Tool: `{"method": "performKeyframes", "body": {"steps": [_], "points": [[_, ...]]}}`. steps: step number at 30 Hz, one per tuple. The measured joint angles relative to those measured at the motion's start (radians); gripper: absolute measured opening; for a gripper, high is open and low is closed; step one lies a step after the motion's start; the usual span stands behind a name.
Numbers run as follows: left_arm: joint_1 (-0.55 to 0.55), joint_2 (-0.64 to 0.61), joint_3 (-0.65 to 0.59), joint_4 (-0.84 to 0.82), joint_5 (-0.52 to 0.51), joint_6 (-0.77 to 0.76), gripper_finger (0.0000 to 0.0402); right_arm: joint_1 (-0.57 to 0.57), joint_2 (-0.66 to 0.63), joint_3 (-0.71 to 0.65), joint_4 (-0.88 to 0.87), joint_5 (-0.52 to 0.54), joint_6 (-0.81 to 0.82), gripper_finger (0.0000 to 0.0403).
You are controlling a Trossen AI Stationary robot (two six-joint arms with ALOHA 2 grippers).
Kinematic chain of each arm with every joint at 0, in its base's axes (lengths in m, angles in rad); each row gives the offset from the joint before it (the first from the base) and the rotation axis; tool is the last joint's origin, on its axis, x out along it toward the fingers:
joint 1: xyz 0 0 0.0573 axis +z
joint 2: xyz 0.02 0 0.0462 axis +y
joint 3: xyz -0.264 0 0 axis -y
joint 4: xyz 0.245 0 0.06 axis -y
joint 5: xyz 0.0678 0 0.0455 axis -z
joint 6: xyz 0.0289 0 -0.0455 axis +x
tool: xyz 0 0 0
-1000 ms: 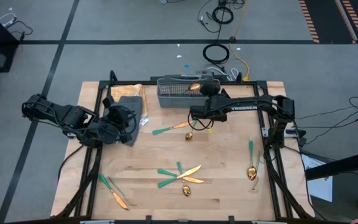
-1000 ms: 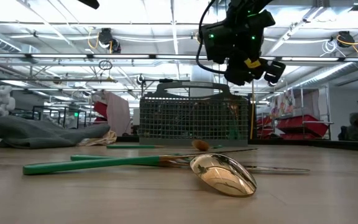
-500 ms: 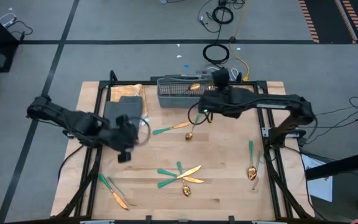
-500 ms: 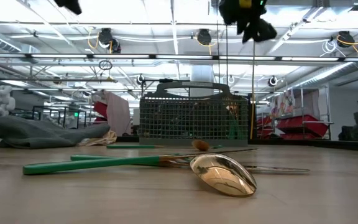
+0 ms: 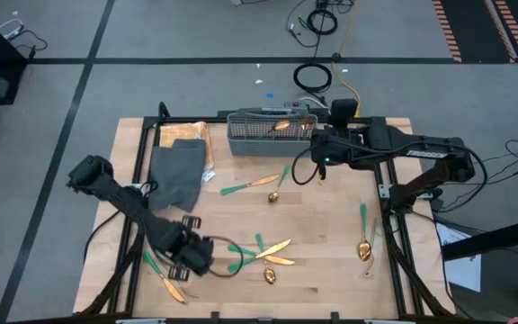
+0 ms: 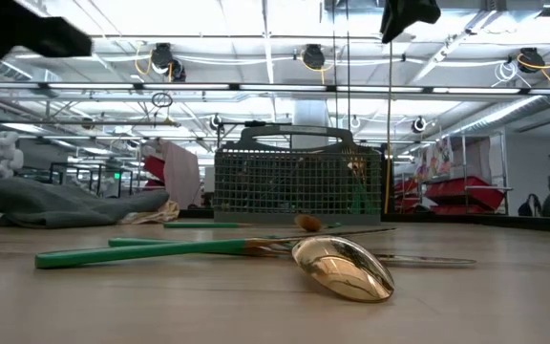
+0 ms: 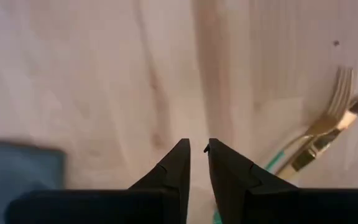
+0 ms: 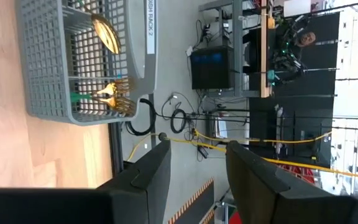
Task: Sort silverware
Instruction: Put the green fork into the gray silverware basket
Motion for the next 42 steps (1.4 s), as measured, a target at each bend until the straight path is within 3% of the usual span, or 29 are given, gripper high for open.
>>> {"method": "performKeyframes", "body": {"steps": [7,17,21,37,42], "points": [[-0.118,0.040,0.000,0.097,0.111,-0.104,0.0063,0.003,0.000,0.000,0.000,-0.033,0.017,0.0144],[-0.249,0.040,-0.046,0.189,0.059,-0.230,0.0063,0.004,0.000,0.000,-0.001,-0.058,0.044,0.0144],[-0.267,0.040,-0.098,0.259,0.115,-0.254,0.0064,0.003,0.000,0.000,0.000,-0.105,0.046,0.0144],[-0.266,0.040,-0.172,0.363,0.103,-0.247,0.0064,0.003,0.000,0.000,0.000,-0.134,0.069,0.0144],[-0.266,0.040,-0.220,0.470,0.139,-0.250,0.0064,0.003,0.000,0.000,0.000,-0.181,0.082,0.0144]]}}
